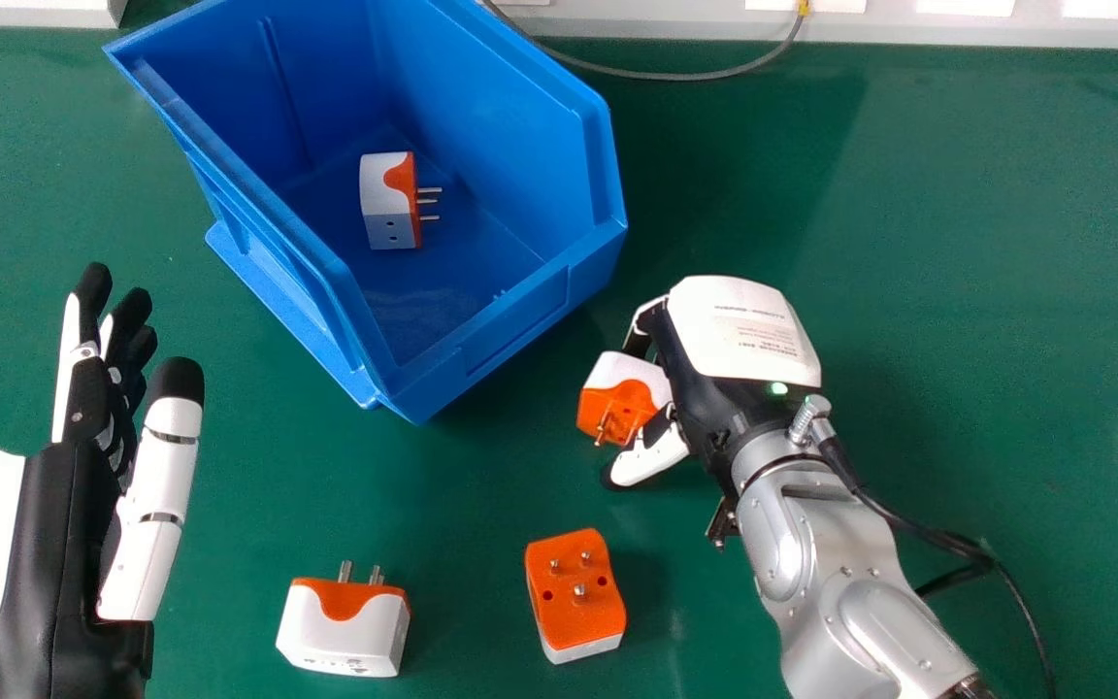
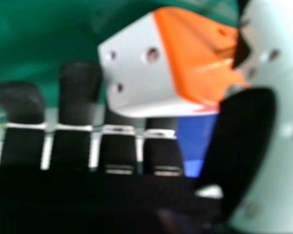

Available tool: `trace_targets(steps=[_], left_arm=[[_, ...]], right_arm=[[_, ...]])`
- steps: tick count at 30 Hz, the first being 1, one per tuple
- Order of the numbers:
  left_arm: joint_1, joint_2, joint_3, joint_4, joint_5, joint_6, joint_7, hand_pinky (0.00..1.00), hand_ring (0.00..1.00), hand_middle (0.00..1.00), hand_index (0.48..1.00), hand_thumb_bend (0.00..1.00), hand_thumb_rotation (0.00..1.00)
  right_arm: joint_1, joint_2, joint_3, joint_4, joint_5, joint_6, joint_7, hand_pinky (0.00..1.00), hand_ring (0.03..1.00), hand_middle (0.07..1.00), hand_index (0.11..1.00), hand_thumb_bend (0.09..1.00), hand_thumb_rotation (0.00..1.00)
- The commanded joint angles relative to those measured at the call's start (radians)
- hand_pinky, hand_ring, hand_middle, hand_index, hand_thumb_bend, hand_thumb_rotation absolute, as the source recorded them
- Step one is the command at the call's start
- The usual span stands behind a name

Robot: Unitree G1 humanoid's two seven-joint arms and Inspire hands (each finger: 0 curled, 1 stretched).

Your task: Pick all objects and put in blue box

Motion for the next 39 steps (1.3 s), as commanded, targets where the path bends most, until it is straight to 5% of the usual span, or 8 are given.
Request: trace_targets(steps=[1,16,19,24,36,39], left_arm=[[0.000,0.006,0.006,-0.025,0.004,-0.006,0.006,1.00,0.97,0.97,0.994,0.40,0.90],[-0.007,0.008,0.010,-0.030,0.006,-0.001,0.007,0.99,0.96,0.96,0.981,0.42,0.87],[-0.013,0.012,0.013,-0.016,-0.004,-0.013,0.001,0.99,0.96,0.96,0.982,0.42,0.87],[-0.012,0.011,0.013,-0.024,-0.003,-0.002,0.001,0.99,0.96,0.96,0.982,0.42,0.86],[-0.030,0.015,0.017,-0.014,0.005,-0.007,0.003,0.99,0.95,0.96,0.981,0.42,0.84],[-0.034,0.017,0.018,-0.003,-0.002,-0.020,-0.001,0.99,0.95,0.96,0.979,0.41,0.84]], right_arm=[[0.033,-0.018,-0.006,0.040,0.005,0.027,0.011,0.12,0.199,0.419,0.506,0.510,0.00],[0.051,-0.020,-0.036,0.018,0.061,0.008,0.006,0.09,0.158,0.416,0.493,0.512,0.00],[0.048,-0.022,-0.039,0.022,0.061,0.004,0.007,0.12,0.187,0.380,0.485,0.500,0.06],[0.050,-0.026,-0.046,0.014,0.074,-0.017,0.014,0.16,0.226,0.362,0.479,0.489,0.10],[0.028,-0.033,-0.040,0.046,0.077,-0.035,-0.002,0.06,0.118,0.185,0.470,0.489,0.12],[0.023,-0.036,-0.033,0.054,0.068,-0.037,-0.002,0.06,0.110,0.173,0.470,0.490,0.12]])
